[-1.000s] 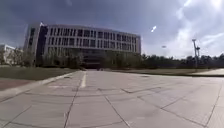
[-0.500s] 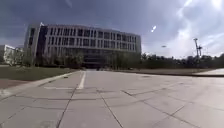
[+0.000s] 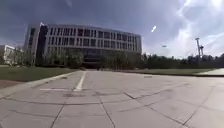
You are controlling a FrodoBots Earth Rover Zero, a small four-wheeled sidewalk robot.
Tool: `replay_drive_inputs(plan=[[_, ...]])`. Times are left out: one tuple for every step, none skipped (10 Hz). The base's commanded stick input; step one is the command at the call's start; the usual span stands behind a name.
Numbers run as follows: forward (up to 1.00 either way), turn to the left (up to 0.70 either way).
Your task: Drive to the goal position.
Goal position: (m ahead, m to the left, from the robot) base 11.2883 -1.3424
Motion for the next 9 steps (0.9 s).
replay_drive_inputs(plan=[[0.5, 0.0], [0.5, 0.0], [0.5, 0.0], [0.5, 0.0], [0.5, 0.0], [0.5, 0.0], [0.5, 0.0], [0.5, 0.0], [0.5, 0.0]])
